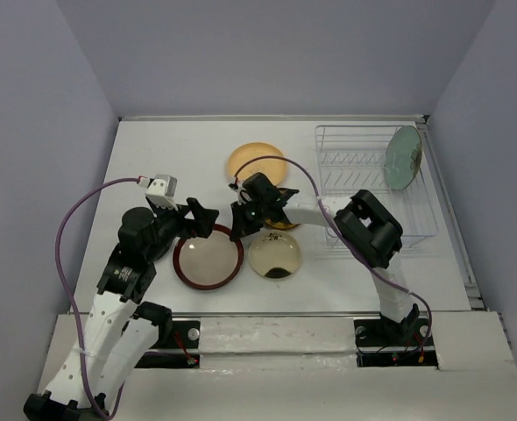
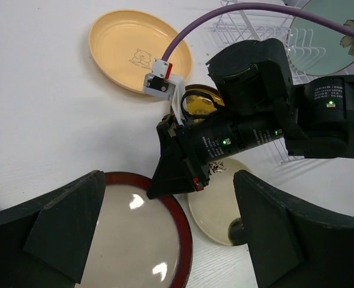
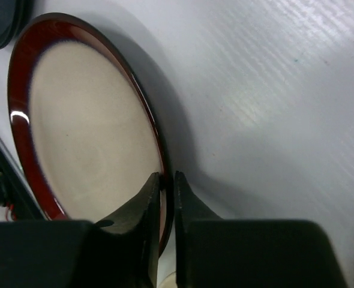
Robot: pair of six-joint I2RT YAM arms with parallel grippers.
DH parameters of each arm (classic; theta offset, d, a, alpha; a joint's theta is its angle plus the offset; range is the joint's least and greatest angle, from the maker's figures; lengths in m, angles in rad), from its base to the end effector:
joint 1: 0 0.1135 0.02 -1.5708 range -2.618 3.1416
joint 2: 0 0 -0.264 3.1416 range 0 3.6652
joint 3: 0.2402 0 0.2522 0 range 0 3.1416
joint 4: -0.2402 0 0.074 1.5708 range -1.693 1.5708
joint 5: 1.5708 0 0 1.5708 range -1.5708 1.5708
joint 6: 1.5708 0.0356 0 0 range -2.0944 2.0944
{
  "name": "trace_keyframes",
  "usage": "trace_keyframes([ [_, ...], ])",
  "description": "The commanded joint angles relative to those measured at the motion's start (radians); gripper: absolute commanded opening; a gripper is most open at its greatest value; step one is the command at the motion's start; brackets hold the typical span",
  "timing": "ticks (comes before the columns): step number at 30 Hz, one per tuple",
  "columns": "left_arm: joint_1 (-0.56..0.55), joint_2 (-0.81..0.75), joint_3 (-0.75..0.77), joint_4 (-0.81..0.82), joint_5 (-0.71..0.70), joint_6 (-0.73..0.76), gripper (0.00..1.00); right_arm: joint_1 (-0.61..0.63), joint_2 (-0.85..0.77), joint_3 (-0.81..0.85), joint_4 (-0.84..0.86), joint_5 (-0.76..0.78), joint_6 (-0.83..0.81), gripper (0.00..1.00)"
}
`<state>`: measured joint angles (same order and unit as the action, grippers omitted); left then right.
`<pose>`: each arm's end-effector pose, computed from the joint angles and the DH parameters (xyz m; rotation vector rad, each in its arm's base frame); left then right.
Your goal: Load the plates into the dish rack
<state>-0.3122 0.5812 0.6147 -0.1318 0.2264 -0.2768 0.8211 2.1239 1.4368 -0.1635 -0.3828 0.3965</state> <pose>0.1406 -0.0538 0.3159 0.2048 1.6936 -0.6310 0.3015 0.3433 0.1487 -0.7314 2.4954 0.9707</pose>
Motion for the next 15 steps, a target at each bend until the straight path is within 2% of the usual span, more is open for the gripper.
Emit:
trace_keyframes([
  [1, 0.002, 0.006, 0.0, 0.034, -0.012, 0.004, 0.99, 0.016, -0.025, -0.006, 0.03, 0.022, -0.001, 0.07],
  [7, 0.005, 0.038, 0.002, 0.031, 0.014, -0.009, 0.99, 0.006, -0.128, 0.034, 0.051, 0.052, 0.062, 0.07],
  [13, 0.07, 0.068, 0.016, 0.034, 0.06, -0.01, 0.99, -0.085, -0.24, 0.014, 0.133, -0.047, 0.174, 0.07],
  [15, 0.091, 0.086, 0.017, 0.037, 0.076, -0.018, 0.95, -0.112, -0.269, -0.006, 0.153, -0.085, 0.198, 0.07],
])
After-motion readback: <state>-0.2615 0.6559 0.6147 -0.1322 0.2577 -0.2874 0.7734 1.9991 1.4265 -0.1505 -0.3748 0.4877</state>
